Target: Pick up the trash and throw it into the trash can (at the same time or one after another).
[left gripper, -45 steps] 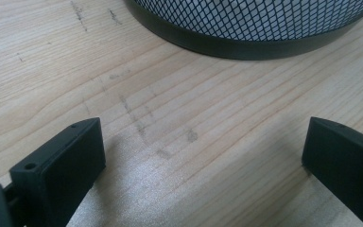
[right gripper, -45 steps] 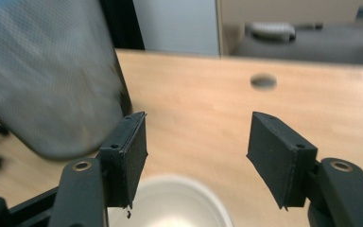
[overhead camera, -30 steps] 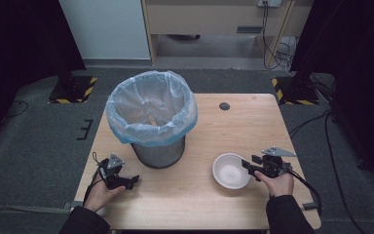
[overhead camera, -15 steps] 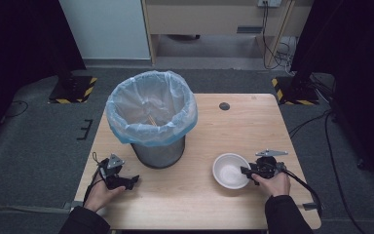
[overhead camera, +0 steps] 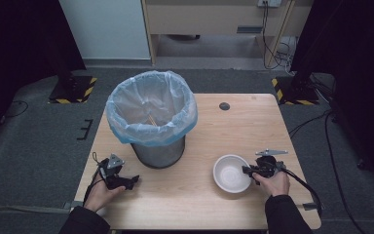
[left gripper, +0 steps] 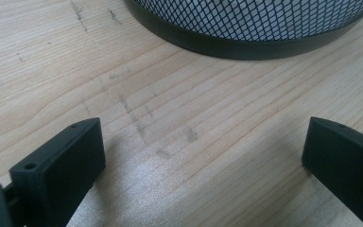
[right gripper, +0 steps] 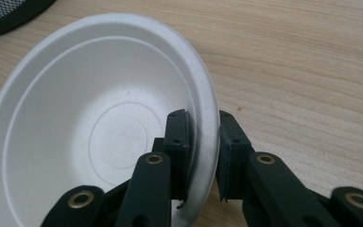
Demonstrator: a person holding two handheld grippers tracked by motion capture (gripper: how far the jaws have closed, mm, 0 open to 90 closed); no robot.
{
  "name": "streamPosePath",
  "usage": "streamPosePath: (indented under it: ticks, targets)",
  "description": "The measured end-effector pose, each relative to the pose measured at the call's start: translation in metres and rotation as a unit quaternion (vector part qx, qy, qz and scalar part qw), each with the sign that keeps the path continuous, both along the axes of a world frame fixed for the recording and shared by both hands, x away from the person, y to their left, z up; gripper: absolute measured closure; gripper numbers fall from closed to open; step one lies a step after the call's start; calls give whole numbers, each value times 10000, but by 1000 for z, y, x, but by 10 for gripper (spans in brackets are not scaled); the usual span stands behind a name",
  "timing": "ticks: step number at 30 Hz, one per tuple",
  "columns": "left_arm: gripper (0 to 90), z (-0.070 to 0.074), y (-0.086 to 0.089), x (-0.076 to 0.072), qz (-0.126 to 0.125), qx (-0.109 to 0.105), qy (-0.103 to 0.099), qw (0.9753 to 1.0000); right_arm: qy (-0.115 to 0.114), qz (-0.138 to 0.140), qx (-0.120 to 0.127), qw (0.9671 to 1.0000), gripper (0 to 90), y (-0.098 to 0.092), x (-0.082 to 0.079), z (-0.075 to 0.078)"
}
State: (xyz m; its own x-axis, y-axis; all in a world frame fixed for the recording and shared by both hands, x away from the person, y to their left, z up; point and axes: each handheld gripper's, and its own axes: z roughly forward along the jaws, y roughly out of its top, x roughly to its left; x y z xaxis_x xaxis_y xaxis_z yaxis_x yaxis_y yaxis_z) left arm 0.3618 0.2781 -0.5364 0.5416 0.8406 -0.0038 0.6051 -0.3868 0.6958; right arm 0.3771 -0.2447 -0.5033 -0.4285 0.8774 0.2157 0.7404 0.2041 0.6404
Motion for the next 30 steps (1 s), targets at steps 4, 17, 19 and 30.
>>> streamPosePath:
  ticks: [4, 17, 19, 30]
  targets:
    - [0, 0, 0, 0, -1, 0, 0, 10000, -121, -15, 88, 9999, 803, -1, 0, 5]
    - [0, 0, 0, 0, -1, 0, 0, 10000, -632, -497, 515, 9954, 835, -20, -3, 29]
    - [0, 0, 0, 0, 0, 0, 0, 10000, -749, -578, 597, 9937, 835, -23, -4, 34]
    - [0, 0, 0, 0, 0, -1, 1, 10000, -1498, -895, 1162, 9778, 835, -36, -12, 65]
